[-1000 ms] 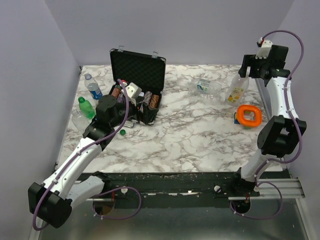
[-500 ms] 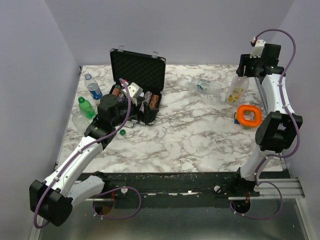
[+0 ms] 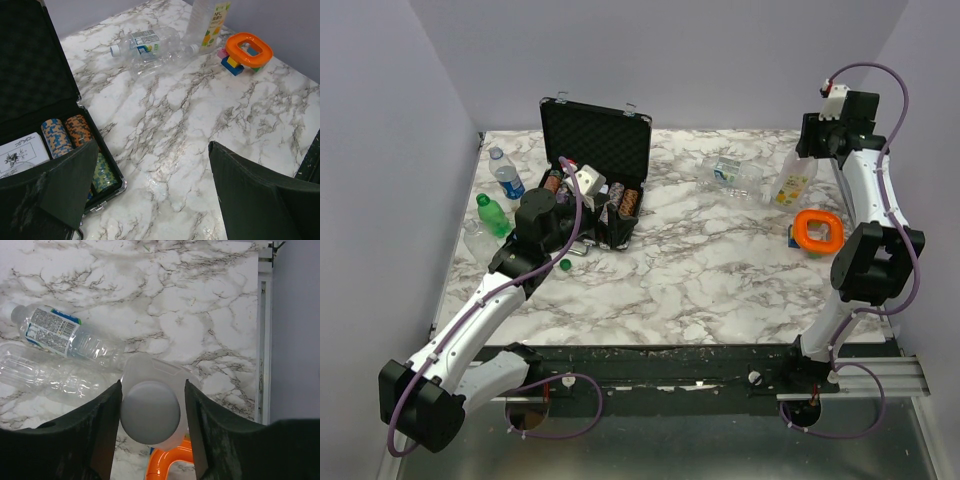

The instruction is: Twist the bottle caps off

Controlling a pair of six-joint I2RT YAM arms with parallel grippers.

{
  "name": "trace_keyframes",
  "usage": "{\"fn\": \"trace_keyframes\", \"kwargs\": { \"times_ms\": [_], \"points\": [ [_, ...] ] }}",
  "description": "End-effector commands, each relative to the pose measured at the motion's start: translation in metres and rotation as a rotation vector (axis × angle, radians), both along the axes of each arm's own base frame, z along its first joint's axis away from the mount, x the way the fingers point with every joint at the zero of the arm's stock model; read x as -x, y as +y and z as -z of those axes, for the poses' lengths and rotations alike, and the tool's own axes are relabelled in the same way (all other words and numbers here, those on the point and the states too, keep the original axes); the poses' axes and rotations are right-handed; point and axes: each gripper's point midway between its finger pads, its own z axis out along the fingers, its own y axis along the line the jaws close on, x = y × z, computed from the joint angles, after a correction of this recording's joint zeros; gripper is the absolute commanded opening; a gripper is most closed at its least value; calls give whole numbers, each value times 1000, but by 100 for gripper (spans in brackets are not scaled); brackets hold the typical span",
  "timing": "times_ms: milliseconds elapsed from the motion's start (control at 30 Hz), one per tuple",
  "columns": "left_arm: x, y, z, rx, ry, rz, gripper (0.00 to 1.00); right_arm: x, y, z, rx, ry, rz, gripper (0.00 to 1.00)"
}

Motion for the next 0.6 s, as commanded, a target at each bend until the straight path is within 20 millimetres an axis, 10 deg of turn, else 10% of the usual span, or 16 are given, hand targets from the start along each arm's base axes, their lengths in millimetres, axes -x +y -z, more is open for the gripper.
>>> {"fn": "trace_keyframes", "kwargs": {
  "times_ms": [0,200,567],
  "points": [
    [0,-2,-12,8,-37,13,99,12,-4,3,21,30,15,53],
    [0,-2,-11,7,-35,16,99,19,-5,-15,44,-9,10,22],
    [10,-13,-13,40,-41,101,99,82,4,-80,116,-182,5,13]
  ]
}}
